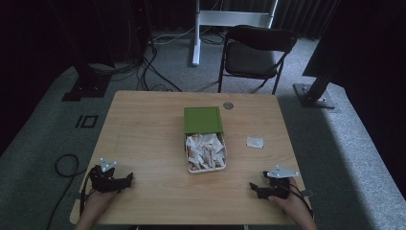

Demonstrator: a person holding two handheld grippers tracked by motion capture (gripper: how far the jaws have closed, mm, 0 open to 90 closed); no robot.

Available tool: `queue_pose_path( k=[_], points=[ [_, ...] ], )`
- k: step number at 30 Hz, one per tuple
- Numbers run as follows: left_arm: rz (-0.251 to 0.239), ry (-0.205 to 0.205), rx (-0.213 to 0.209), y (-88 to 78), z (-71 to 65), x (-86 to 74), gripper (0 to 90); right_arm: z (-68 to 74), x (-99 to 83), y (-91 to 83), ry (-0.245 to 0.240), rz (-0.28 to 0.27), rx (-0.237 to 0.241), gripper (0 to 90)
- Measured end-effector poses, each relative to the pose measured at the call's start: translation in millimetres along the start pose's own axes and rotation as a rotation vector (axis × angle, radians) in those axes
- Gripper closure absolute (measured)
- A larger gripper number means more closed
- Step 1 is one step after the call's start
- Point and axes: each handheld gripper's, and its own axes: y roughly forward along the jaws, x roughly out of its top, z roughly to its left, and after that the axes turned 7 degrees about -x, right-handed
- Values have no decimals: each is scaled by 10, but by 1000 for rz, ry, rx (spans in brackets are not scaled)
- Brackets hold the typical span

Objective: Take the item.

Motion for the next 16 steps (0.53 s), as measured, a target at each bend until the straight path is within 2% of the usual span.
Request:
queue_pose_path(
  k=[2, 7, 16],
  points=[
    [0, 0, 0, 0, 0, 0, 23, 20, -2, -2, -6, 2, 13, 192],
    [0, 0, 0, 0, 0, 0, 23, 66, 1, 7, -53, 13, -6, 170],
    [1, 0, 0, -1, 1, 0, 23, 68, 2, 11, -47, 18, -9, 150]
  ],
)
